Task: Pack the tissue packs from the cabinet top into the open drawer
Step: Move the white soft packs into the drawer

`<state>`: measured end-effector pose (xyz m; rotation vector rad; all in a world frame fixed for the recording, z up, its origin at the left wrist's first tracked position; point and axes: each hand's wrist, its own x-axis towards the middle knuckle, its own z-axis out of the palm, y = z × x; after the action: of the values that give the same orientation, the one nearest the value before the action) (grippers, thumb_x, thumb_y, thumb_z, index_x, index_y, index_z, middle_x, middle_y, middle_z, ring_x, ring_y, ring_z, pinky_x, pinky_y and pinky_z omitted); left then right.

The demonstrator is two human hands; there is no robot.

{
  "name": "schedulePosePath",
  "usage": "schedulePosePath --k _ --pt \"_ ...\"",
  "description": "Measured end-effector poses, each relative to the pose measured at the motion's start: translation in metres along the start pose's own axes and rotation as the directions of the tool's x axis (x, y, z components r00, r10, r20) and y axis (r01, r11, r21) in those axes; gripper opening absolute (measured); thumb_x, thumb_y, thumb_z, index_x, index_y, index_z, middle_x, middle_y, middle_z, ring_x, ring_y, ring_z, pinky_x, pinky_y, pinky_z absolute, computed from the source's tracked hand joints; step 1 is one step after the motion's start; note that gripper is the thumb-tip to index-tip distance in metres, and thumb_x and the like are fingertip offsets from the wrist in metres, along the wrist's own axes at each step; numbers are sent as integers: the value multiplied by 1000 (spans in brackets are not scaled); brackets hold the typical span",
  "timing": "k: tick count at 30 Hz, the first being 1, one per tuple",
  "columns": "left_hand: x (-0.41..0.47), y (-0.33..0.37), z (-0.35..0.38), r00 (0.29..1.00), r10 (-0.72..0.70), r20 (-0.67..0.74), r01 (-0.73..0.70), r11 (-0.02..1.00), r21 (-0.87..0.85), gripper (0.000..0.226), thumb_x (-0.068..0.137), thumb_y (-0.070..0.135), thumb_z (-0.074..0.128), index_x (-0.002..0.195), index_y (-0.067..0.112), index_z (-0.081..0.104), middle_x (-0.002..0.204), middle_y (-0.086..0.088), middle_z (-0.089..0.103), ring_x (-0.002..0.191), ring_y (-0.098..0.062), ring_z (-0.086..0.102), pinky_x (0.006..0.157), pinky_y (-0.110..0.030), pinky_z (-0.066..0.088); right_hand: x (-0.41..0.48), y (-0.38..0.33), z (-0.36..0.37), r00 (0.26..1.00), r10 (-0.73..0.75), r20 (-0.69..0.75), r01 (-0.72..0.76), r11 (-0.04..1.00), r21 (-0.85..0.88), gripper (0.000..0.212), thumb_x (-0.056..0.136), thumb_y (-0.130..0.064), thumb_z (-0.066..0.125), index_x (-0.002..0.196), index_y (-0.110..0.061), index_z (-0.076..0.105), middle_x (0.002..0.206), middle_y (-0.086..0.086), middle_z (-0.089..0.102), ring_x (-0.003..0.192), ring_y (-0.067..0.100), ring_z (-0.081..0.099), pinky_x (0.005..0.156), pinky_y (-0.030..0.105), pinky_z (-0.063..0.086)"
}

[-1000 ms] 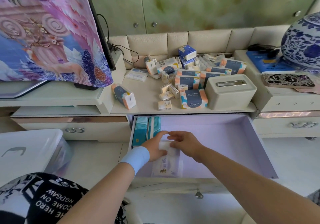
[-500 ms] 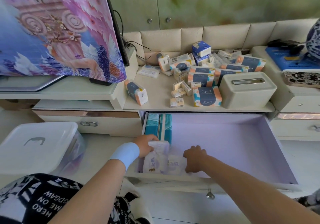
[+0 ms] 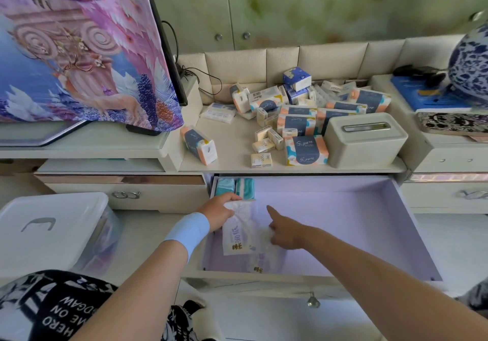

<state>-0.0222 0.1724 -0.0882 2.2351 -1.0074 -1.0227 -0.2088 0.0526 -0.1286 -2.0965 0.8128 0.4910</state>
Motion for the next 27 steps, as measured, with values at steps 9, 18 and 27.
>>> schedulePosePath --k 9,18,27 --pt "-2 20 30 998 -10 68 12 1000 -24 37 93 12 53 121 36 51 122 -9 56 105 -31 62 88 -45 56 -8 7 -8 985 145 -90 -36 693 720 32 99 -23 44 126 -19 61 121 8 65 107 25 63 89 39 52" --pt "8 22 45 969 226 97 -237 752 615 50 94 19 53 140 36 44 150 6 32 141 -19 23 111 -38 32 -19 39 -2 969 229 -89 -110 728 677 31 98 -19 51 127 -28 50 111 12 63 78 23 61 55 28 51" --pt "8 -9 44 981 59 186 -187 554 811 75 91 5 56 146 47 28 162 7 -6 149 -30 -1 112 -48 35 8 25 30 982 174 -80 -144 945 293 56 92 -32 58 144 -35 37 138 9 44 117 32 54 78 39 54"
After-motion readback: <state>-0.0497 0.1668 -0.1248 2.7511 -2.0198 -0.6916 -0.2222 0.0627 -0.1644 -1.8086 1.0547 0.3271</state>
